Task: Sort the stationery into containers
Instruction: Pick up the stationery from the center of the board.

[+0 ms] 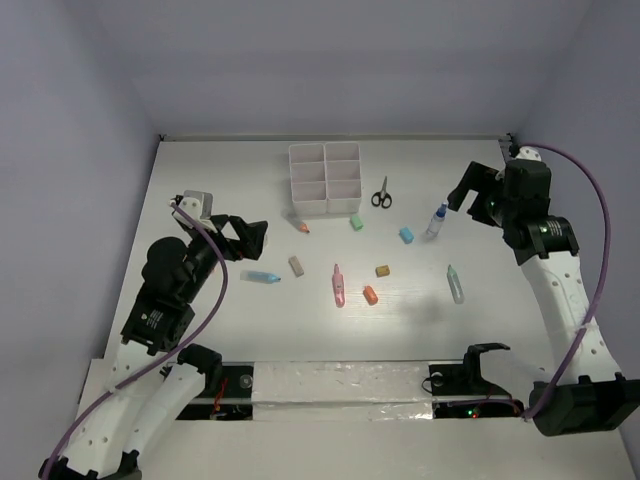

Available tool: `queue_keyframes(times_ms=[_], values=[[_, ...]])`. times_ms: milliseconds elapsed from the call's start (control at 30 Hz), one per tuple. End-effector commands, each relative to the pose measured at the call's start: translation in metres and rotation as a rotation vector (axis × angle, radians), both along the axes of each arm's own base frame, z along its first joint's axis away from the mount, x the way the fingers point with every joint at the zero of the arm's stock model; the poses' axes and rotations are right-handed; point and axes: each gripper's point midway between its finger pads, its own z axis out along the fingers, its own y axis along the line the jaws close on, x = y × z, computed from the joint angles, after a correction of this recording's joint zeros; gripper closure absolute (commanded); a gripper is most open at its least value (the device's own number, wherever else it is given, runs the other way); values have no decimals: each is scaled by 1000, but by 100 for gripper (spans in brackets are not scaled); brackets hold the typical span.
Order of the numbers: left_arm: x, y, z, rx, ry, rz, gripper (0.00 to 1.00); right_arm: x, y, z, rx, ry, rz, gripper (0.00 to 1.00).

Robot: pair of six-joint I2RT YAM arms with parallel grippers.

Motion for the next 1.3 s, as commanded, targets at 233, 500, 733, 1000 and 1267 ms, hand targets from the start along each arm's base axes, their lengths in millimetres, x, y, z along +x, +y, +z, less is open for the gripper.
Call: queue_keyframes(times_ms=[233, 500, 733, 1000, 1267], values=[[3, -4, 9, 14, -44, -19, 1, 27, -17, -51, -90, 124, -59, 1], [4, -11, 3, 23, -32, -54, 1, 59, -10, -87, -128, 208, -48, 1], [5, -12, 2, 24, -31, -55, 1, 84, 3, -116, -152, 267, 2, 12], [5, -11, 2, 24, -33, -52, 1, 109, 3, -127, -202, 289, -1, 29], [5, -11, 2, 27, -35, -49, 1, 115, 4, -139, -208, 327, 1, 53]])
